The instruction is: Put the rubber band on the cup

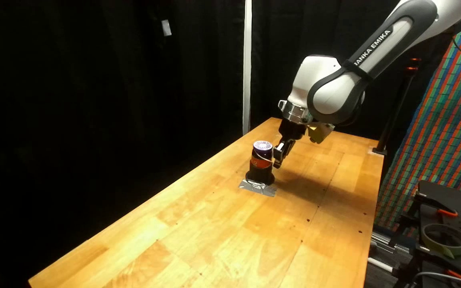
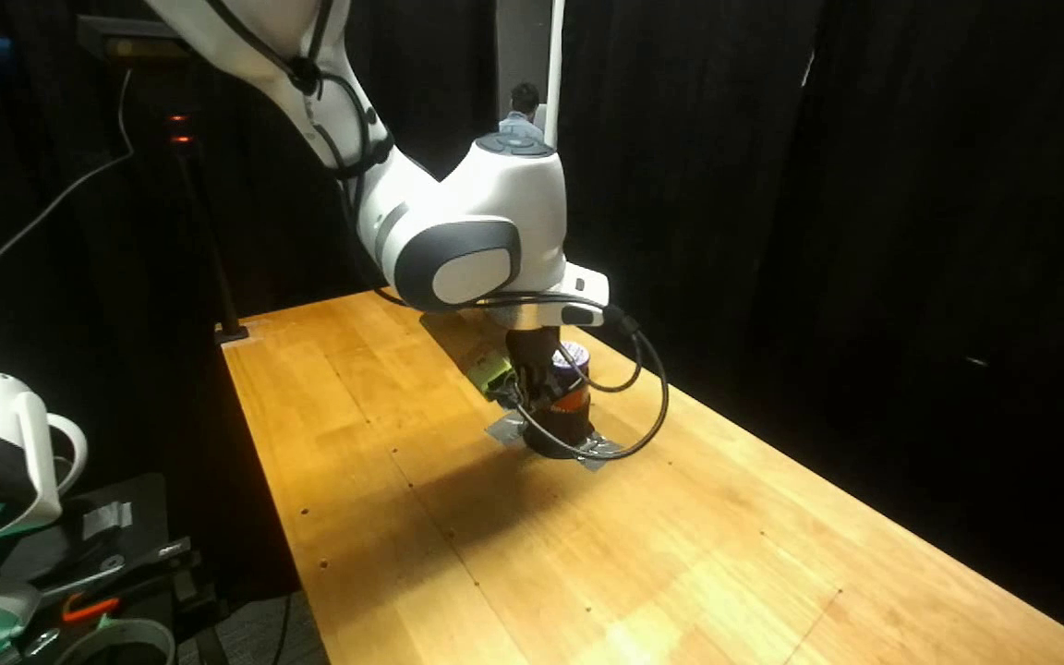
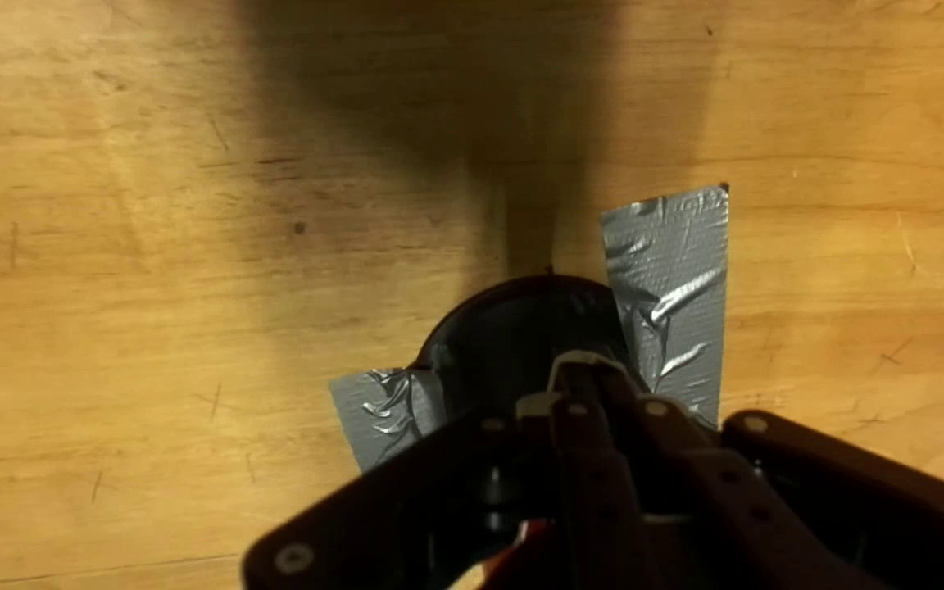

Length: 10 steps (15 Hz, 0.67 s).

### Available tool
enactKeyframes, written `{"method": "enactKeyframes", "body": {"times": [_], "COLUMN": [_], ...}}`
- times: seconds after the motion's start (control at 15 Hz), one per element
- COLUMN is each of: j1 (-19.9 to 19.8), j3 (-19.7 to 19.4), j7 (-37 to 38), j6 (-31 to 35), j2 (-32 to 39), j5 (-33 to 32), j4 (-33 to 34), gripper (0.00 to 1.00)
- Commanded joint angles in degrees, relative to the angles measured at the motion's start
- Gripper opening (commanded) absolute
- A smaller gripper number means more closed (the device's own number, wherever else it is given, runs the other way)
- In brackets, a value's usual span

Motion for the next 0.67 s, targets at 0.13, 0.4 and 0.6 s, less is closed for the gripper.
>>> {"method": "enactKeyframes", "body": {"times": [0.13, 0.4, 0.6], "j1": [-11.50, -24.31, -34.12], "j3": [12.93, 27.39, 37.59], "j7": [-9.25, -16.20, -17.06], "j6": [14.16, 23.51, 31.61], "j2": [-4.10, -2.58, 0.38], "j5": [10.57, 17.19, 16.29], "j4": [-9.50, -12.14, -13.87], "gripper": [0.09, 0.09, 0.09]}}
